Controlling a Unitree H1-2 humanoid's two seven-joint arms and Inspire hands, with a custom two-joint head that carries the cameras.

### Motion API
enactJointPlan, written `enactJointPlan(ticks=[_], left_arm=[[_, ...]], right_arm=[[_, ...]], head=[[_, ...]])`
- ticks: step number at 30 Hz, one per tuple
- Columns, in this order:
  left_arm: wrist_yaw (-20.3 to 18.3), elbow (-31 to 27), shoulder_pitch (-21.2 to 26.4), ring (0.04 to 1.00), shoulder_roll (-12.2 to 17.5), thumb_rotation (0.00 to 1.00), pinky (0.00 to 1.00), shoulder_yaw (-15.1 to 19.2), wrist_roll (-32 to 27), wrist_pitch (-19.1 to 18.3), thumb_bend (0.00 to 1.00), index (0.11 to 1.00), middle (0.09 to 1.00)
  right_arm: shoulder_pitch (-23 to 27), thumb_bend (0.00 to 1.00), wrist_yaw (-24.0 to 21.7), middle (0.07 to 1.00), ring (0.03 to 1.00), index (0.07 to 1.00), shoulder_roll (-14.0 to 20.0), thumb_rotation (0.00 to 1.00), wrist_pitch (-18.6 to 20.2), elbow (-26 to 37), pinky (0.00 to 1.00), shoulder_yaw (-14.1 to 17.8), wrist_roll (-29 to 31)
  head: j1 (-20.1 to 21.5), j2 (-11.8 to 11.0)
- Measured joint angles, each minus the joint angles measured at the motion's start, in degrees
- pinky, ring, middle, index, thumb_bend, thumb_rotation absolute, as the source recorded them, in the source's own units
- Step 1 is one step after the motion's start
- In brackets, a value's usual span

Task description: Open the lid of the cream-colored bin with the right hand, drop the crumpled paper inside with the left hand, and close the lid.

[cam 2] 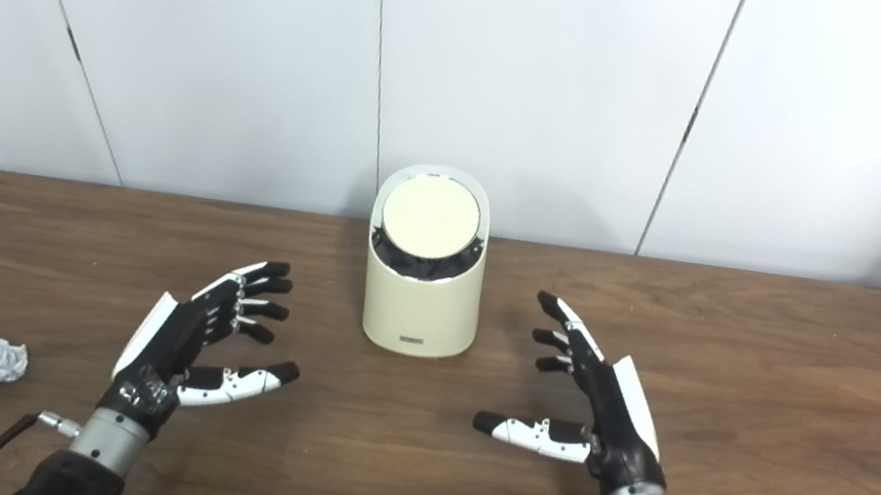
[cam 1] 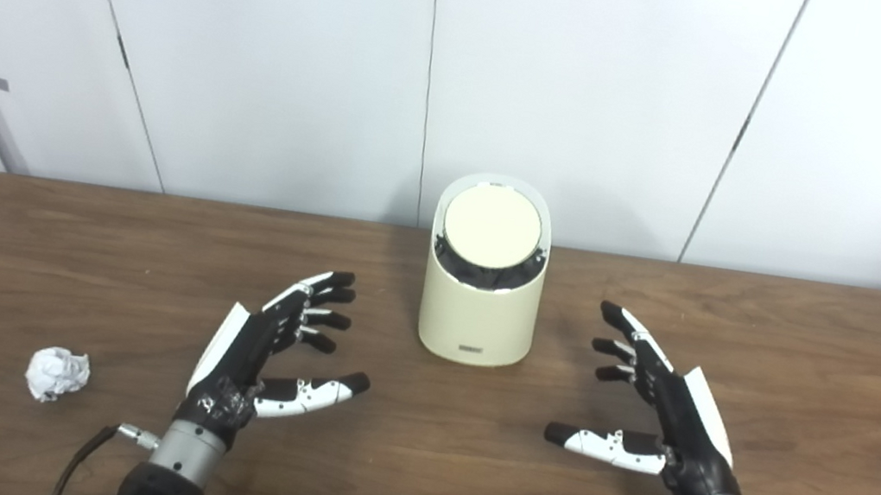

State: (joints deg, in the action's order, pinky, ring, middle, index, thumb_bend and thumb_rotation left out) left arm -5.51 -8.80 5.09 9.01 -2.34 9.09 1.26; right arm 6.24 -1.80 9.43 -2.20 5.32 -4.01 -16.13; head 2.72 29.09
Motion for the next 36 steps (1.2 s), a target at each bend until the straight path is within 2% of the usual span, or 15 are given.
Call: enactJointPlan(ticks=[14,21,25,30,36], left_arm=[[0.0,0.1,0.0,0.733,0.0,0.07,0.62,0.0,-0.2,0.0,0.71,0.866,0.83],[0.0,0.3,0.0,0.738,0.0,0.07,0.63,-0.1,-0.2,0.2,0.7,0.865,0.83],[0.0,1.1,0.0,0.734,0.0,0.05,0.63,-0.2,-0.2,0.4,0.7,0.859,0.826],[0.0,1.3,0.1,0.733,-0.1,0.05,0.62,-0.5,-0.2,1.1,0.7,0.858,0.824],[0.0,1.4,0.1,0.734,-0.1,0.06,0.62,-0.5,-0.2,1.3,0.7,0.861,0.83]], right_arm=[[-0.7,0.83,0.1,0.922,0.837,0.91,-0.3,0.24,0.0,0.0,0.74,0.1,-0.2],[-0.4,0.74,2.5,0.901,0.809,0.898,-1.7,0.39,0.0,0.0,0.68,0.3,-1.3],[2.8,0.73,3.2,0.905,0.829,0.897,-2.8,0.38,0.9,0.0,0.68,0.4,-2.6],[8.9,0.79,4.3,0.904,0.822,0.895,-2.9,0.41,2.6,-0.5,0.69,0.4,-4.5],[12.0,0.81,4.3,0.907,0.824,0.895,-2.9,0.4,5.9,-0.7,0.66,-0.2,-6.6]], head=[[0.1,-0.2],[0.5,-0.1],[0.3,-0.5],[0.2,-0.8],[0.3,-1.1]])
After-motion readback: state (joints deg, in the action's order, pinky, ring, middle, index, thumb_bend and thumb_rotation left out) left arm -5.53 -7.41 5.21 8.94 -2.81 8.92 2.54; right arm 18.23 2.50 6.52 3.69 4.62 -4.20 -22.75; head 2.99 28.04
